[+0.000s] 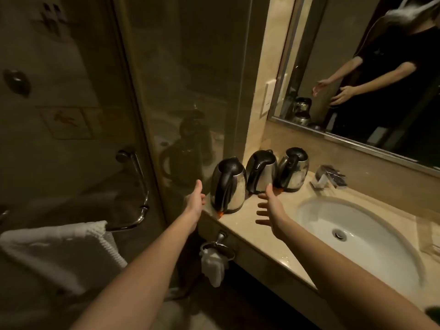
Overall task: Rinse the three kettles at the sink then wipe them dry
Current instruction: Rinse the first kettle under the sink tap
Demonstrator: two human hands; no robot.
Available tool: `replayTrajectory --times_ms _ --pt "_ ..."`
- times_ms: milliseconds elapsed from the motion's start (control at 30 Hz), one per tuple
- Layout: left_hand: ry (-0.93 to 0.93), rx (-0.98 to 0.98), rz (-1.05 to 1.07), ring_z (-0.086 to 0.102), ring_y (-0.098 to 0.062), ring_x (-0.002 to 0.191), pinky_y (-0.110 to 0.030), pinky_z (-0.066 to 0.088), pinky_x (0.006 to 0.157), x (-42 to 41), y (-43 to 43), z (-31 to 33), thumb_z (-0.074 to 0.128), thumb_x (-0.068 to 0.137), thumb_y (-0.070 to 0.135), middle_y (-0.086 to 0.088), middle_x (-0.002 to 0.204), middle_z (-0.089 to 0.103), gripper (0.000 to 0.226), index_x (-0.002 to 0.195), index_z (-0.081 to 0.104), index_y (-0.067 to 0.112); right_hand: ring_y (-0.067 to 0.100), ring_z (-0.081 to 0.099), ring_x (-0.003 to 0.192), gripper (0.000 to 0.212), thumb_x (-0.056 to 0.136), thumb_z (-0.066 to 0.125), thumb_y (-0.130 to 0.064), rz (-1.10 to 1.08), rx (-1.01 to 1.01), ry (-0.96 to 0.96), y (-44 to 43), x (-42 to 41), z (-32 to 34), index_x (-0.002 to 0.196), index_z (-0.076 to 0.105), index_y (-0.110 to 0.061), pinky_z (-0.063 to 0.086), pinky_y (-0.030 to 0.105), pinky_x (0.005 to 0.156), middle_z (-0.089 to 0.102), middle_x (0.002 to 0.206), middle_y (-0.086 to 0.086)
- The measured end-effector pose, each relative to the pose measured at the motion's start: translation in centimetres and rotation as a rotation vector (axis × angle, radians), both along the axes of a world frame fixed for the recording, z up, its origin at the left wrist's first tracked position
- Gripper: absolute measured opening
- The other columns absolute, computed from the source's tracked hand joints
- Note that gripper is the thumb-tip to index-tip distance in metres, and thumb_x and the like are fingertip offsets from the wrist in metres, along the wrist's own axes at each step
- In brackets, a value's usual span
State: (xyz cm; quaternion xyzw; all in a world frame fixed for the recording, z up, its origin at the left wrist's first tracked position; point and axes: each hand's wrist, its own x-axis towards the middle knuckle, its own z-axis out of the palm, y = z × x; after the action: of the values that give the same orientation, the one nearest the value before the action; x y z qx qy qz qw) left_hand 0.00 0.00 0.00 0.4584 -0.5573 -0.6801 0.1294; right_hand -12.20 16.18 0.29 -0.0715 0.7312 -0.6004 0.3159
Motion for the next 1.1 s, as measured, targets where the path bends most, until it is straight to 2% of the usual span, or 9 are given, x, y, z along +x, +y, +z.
replayTrajectory --times_ms 133,267,433,567,667,800,933,1033,1100 --pt "-0.069 -0.003 0.118 0.049 -0.031 0.132 -0.043 0.036 0.109 -4.3 -1.7 -1.2 0.034 0.102 0.061 -0.013 0.143 0.054 0.069 0.144 0.050 0.008 0.037 0.032 0.138 0.071 0.097 0.023 -0.061 -0.011 0.034 -0.046 -3.0 -3.2 -0.9 0.151 0.028 -0.015 0.036 0.054 0.107 0.028 0.155 0.015" --pt "-0.167 -0.001 0.121 0.056 -0.029 0.121 -0.042 0.040 0.101 -8.6 -3.1 -3.0 0.030 0.100 0.066 -0.012 0.133 0.061 0.074 0.135 0.058 0.007 0.035 0.033 0.138 0.070 0.097 0.023 -0.062 0.006 0.083 -0.113 -5.7 -6.9 -2.1 0.149 0.032 -0.015 0.036 0.054 0.107 0.031 0.154 0.011" --pt "-0.247 0.033 0.105 0.048 -0.034 0.136 -0.048 0.037 0.113 -12.4 -3.9 -5.2 0.026 0.090 0.080 -0.013 0.145 0.053 0.092 0.145 0.049 0.011 0.035 0.038 0.134 0.068 0.098 0.023 -0.061 0.032 0.114 -0.180 -7.8 -10.5 -3.3 0.146 0.037 -0.016 0.038 0.052 0.103 0.039 0.149 0.011" --pt "-0.201 0.047 0.121 0.068 -0.028 0.072 -0.036 0.053 0.075 -13.9 -3.9 -5.6 0.022 0.092 0.079 -0.014 0.075 0.069 0.089 0.107 0.069 0.004 0.035 0.039 0.134 0.068 0.098 0.022 -0.062 0.054 0.135 -0.209 -8.6 -12.0 -4.0 0.145 0.039 -0.015 0.038 0.051 0.102 0.040 0.148 0.012" --pt "-0.225 0.004 0.151 0.055 -0.019 0.052 -0.033 0.052 0.066 -14.2 -3.5 -5.9 0.023 0.092 0.078 -0.008 0.064 0.060 0.088 0.097 0.067 0.002 0.035 0.039 0.134 0.069 0.098 0.022 -0.062 0.057 0.145 -0.210 -8.8 -12.3 -4.0 0.146 0.037 -0.015 0.038 0.052 0.103 0.040 0.149 0.012" --pt "-0.254 -0.134 0.219 0.057 -0.017 0.057 -0.028 0.045 0.054 -13.8 -3.2 -5.5 0.022 0.095 0.073 -0.013 0.087 0.066 0.086 0.110 0.063 -0.001 0.036 0.038 0.135 0.066 0.099 0.022 -0.060 0.053 0.140 -0.179 -8.3 -12.3 -3.3 0.146 0.037 -0.016 0.038 0.053 0.104 0.039 0.150 0.012" --pt "-0.229 -0.198 0.218 0.068 -0.027 0.083 -0.039 0.056 0.075 -12.7 -2.6 -4.6 0.022 0.094 0.074 -0.019 0.108 0.067 0.086 0.116 0.061 0.000 0.033 0.040 0.134 0.058 0.101 0.021 -0.056 0.072 0.104 -0.093 -7.3 -11.6 -2.0 0.142 0.045 -0.022 0.037 0.054 0.103 0.044 0.146 0.009" --pt "-0.205 -0.247 0.186 0.068 -0.027 0.084 -0.038 0.056 0.071 -11.3 -0.8 -3.4 0.024 0.095 0.072 -0.017 0.105 0.066 0.078 0.100 0.062 0.004 0.029 0.044 0.130 0.054 0.101 0.021 -0.054 0.082 0.066 -0.023 -6.4 -10.1 -0.6 0.132 0.054 -0.026 0.038 0.051 0.100 0.053 0.136 0.004" --pt "-0.159 -0.280 0.184 0.069 -0.030 0.085 -0.045 0.059 0.082 -10.6 0.6 -2.3 0.025 0.097 0.069 -0.014 0.092 0.064 0.070 0.079 0.057 0.010 0.024 0.047 0.127 0.054 0.101 0.021 -0.054 0.074 0.031 0.028 -5.5 -8.8 0.3 0.130 0.057 -0.026 0.037 0.045 0.100 0.058 0.126 0.000"
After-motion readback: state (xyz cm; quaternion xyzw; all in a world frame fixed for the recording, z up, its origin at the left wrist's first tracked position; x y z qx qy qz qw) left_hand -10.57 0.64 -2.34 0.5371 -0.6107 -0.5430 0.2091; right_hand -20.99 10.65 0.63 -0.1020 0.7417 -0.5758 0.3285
